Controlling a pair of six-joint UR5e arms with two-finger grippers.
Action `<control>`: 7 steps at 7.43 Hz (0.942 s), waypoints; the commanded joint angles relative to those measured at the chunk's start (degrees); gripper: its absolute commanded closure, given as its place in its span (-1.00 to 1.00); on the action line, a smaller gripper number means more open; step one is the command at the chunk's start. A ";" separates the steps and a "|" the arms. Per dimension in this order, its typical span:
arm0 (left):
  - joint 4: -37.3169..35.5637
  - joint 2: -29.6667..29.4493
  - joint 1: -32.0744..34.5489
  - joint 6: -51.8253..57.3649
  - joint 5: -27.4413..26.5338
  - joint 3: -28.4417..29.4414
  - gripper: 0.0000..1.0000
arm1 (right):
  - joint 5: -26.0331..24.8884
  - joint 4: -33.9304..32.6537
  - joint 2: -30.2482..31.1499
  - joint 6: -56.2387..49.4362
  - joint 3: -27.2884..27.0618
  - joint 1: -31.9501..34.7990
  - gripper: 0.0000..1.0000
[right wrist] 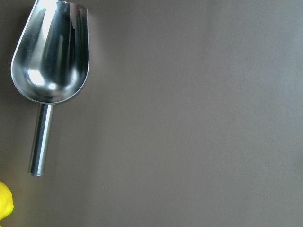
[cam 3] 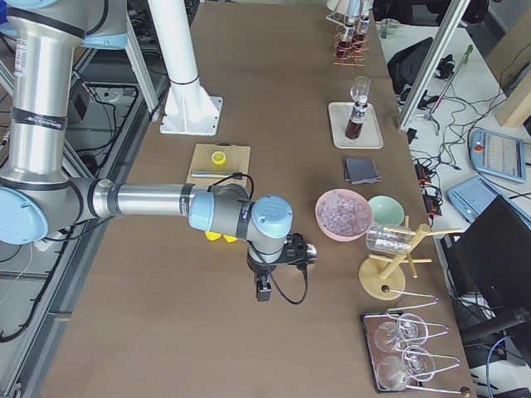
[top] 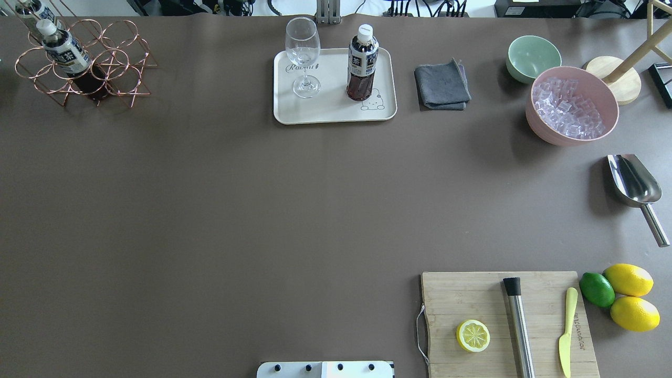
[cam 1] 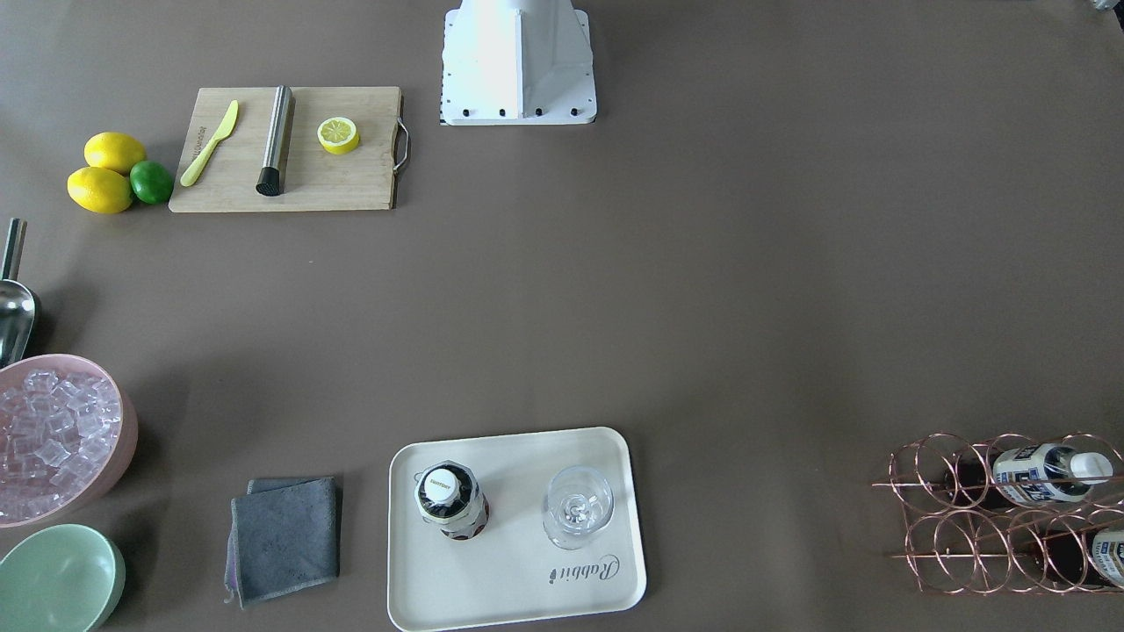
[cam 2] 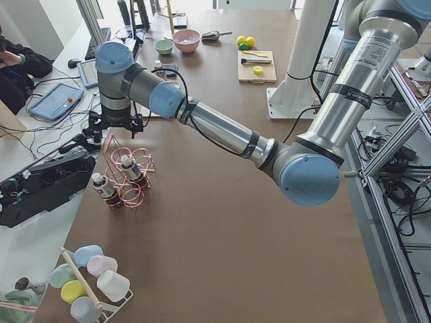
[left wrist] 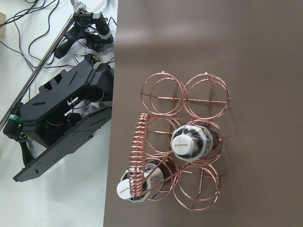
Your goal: Take tea from basket to plate
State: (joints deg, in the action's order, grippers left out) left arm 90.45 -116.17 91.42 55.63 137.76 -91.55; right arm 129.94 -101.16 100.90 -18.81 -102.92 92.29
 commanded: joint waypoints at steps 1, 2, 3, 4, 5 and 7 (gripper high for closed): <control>0.08 4.97 4.37 -21.03 3.92 -1.00 -0.96 | -0.13 -0.09 0.00 0.00 -0.09 -0.09 -1.00; 0.08 6.56 6.29 -33.44 3.84 -1.52 -0.96 | -0.13 -0.09 -0.09 0.00 -0.09 -0.09 -1.00; 0.16 9.36 6.92 -41.83 3.23 -0.92 -0.96 | -0.13 -0.09 -0.09 0.00 -0.09 -0.26 -1.00; 0.08 12.17 7.02 -50.27 2.44 -0.48 -0.96 | -0.30 -0.09 -0.09 0.00 -0.18 -0.61 -1.00; -0.36 13.07 7.02 -57.40 0.52 -0.30 -0.96 | -0.57 -0.09 -0.09 0.00 -0.35 -0.70 -1.00; -5.97 13.60 6.58 -59.94 0.15 4.33 -0.96 | -0.48 -0.09 -0.09 0.00 -0.35 -0.79 -1.00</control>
State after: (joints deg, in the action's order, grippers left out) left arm 88.05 -103.26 98.28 -0.83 138.52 -91.13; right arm 129.45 -101.25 100.81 -18.81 -103.22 91.59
